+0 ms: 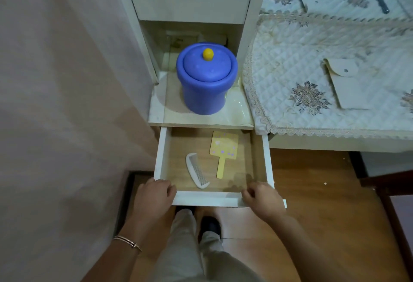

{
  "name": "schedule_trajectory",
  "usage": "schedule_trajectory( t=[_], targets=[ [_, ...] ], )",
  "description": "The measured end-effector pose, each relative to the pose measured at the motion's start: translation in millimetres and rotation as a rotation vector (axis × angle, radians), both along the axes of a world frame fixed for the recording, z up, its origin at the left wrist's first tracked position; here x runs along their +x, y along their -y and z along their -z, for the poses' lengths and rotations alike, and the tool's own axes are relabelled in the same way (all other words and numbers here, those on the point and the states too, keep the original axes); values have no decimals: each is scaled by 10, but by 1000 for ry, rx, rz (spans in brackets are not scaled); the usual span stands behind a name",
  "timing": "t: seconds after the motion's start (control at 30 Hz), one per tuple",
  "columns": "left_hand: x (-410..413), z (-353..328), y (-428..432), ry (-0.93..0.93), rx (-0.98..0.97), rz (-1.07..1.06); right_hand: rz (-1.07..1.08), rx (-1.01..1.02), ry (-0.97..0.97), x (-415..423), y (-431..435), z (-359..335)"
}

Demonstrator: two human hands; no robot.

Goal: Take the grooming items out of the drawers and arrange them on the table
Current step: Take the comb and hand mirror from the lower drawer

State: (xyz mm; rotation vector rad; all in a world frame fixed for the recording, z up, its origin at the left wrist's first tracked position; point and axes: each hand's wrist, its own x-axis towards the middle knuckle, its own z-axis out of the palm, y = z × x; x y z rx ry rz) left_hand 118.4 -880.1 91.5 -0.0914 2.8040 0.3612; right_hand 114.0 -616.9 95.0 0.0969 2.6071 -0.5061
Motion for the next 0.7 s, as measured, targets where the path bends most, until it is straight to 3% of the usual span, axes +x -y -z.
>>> schedule_trajectory(
  t=[0.17,0.4,0.53,0.7],
  targets=[
    [213,40,-87,44,-136,153,-28,-28,105,226,-25,26],
    [132,99,-101,83,-217,183,-4,4,230,135,-20,31],
    [-63,147,-228,176,4,80,145,-117,274,-62,145,170],
    [-392,571,-431,295,340,-356,466,-220,280,-306,535,470]
  ],
)
